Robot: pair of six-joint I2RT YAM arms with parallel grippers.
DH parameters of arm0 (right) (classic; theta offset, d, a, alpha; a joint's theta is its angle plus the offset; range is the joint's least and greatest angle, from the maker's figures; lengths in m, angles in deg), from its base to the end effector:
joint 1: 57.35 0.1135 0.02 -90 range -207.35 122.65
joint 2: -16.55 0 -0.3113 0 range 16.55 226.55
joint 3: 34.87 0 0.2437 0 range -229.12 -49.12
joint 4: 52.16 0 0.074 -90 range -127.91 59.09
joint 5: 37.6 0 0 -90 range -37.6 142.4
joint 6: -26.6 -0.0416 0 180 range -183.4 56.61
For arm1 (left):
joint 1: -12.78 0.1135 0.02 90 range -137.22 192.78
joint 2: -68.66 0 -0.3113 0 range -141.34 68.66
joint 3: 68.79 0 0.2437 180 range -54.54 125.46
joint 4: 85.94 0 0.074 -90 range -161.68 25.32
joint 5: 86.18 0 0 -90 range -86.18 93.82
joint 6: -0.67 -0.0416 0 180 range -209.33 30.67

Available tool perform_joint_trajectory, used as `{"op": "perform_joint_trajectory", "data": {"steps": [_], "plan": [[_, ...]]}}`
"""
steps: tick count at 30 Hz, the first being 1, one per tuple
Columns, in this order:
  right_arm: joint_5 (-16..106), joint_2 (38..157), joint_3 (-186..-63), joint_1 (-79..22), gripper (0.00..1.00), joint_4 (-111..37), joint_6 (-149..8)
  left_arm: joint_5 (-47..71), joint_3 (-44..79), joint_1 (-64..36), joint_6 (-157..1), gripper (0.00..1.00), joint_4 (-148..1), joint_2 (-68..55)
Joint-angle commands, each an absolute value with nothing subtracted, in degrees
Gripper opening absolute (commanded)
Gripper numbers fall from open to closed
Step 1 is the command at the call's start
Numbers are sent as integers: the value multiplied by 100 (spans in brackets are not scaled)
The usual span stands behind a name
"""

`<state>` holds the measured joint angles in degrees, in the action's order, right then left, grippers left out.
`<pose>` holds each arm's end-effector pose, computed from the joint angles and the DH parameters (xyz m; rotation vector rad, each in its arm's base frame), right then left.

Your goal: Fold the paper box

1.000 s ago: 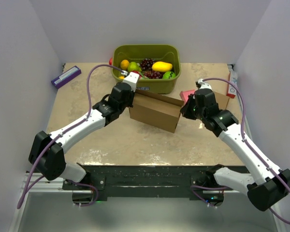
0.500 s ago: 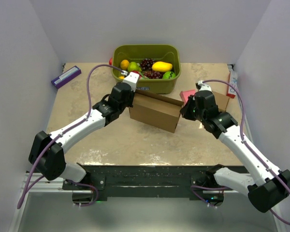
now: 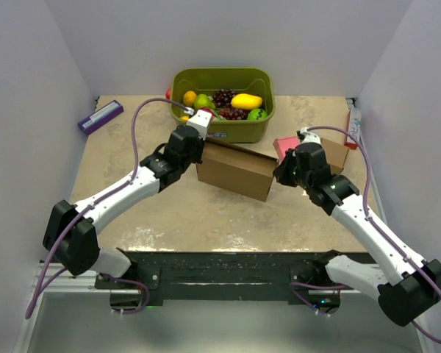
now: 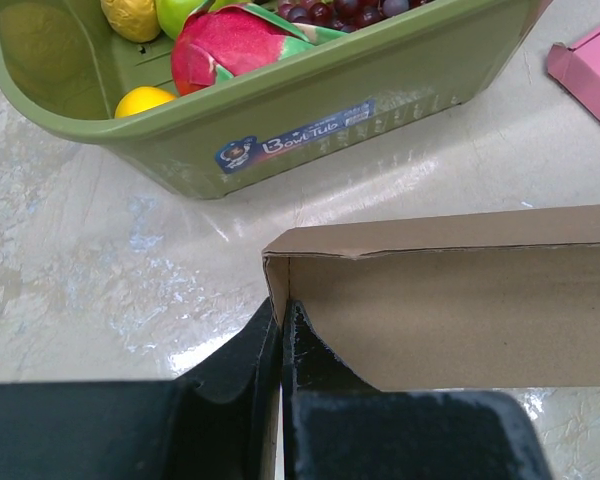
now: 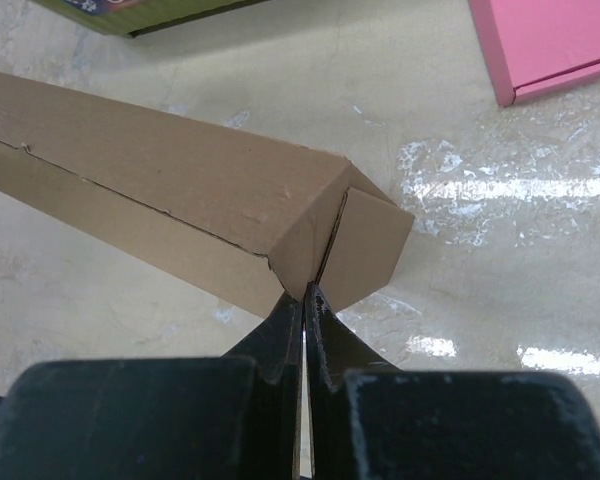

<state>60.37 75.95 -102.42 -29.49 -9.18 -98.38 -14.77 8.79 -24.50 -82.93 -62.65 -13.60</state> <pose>0.1772 0.0871 0.3502 0.2175 2.2005 0.4705 0.2636 -0.1840 0.3489 0.3470 2.0047 -0.1453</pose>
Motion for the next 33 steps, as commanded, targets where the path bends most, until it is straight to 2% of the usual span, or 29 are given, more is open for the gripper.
{"op": "perform_joint_trajectory", "data": {"steps": [1, 4, 5, 7, 8, 14, 20, 23, 24, 28, 33], "plan": [[6101, 7553, -10185, -2931, 0, -425, -9882, -1113, 848, -2510, -8274, 0, -5771, -1282], [6120, 7456, -10414, -2931, 0, -240, -9890, -1200, 857, -2510, -8265, 0, -5780, -1203], [6111, 7439, -10458, -2931, 4, -196, -9873, -1227, 857, -2501, -8265, 4, -5788, -1168], [6128, 7360, -10589, -2931, 18, -143, -9864, -1288, 822, -2510, -8273, 11, -5815, -1072], [6111, 7342, -10633, -2931, 20, -100, -9864, -1288, 813, -2510, -8274, 16, -5850, -1036], [6031, 7307, -10853, -2931, 36, 6, -9846, -1280, 769, -2493, -8256, 32, -5920, -834], [6058, 7263, -10932, -2931, 48, 76, -9838, -1113, 699, -2458, -8212, 41, -6034, -597], [6102, 7245, -10950, -2931, 64, 94, -9820, -946, 611, -2457, -8177, 50, -6131, -430], [6102, 7245, -10959, -2931, 73, 94, -9820, -815, 559, -2457, -8168, 52, -6157, -377], [6084, 7210, -11082, -2940, 88, 129, -9820, -331, 435, -2457, -8159, 66, -6377, -87], [6216, 7114, -11406, -2940, 95, 287, -9794, -102, 329, -2457, -8019, 76, -6536, 116]]}}
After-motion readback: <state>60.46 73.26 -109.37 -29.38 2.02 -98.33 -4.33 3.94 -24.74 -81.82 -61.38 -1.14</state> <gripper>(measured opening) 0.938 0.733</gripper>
